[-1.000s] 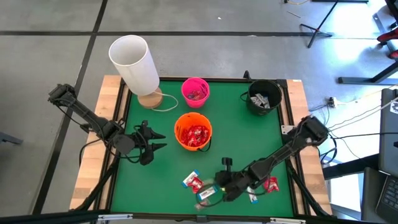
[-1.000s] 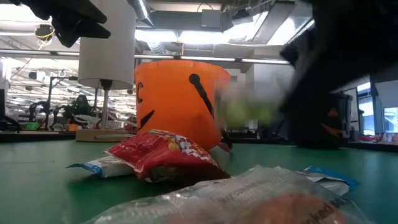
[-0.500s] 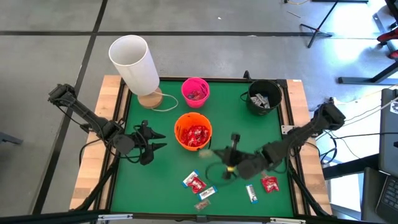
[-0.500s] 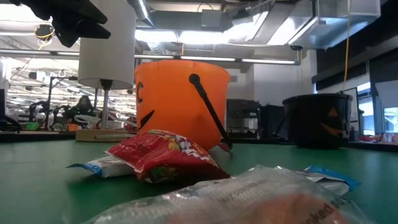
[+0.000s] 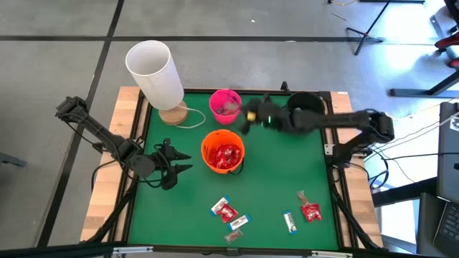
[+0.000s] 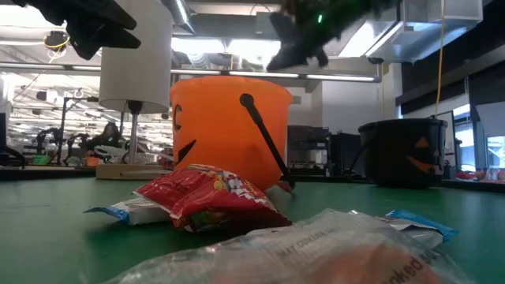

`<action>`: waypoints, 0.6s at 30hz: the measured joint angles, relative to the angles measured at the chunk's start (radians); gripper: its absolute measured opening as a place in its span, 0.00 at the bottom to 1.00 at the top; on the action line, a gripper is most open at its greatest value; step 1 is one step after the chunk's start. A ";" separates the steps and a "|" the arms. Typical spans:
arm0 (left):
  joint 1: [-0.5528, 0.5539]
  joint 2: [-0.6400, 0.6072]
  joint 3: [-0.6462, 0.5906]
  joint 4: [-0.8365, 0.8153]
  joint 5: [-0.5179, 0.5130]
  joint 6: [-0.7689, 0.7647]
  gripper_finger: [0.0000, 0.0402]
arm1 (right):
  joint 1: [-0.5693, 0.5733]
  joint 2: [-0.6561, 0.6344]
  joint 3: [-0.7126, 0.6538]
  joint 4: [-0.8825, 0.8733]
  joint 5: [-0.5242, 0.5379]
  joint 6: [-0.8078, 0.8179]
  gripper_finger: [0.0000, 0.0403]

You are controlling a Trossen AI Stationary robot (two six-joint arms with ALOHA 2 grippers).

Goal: Sort candy
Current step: Put the green candy into the pink bucket, then put the orange candy into the pink bucket

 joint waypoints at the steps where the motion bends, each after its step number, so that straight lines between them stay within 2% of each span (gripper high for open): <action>1: 0.000 0.000 0.000 0.000 0.000 0.000 0.40 | -0.053 0.000 0.000 0.004 -0.049 0.030 0.00; 4: 0.000 0.000 0.000 0.000 0.000 0.000 0.40 | -0.200 0.008 0.000 0.070 -0.260 0.066 0.02; 7: 0.000 0.000 0.000 -0.001 -0.001 0.000 0.40 | -0.294 0.014 0.000 0.129 -0.475 0.097 0.06; 11: 0.000 0.000 0.000 -0.001 -0.021 0.000 0.40 | -0.336 0.019 0.000 0.161 -0.552 0.113 0.14; 15: 0.000 0.000 0.000 -0.002 -0.031 0.000 0.40 | -0.334 0.019 0.000 0.165 -0.570 0.104 0.24; 18: 0.000 0.000 0.000 -0.002 -0.026 0.000 0.40 | -0.325 0.005 0.002 0.144 -0.625 0.094 0.31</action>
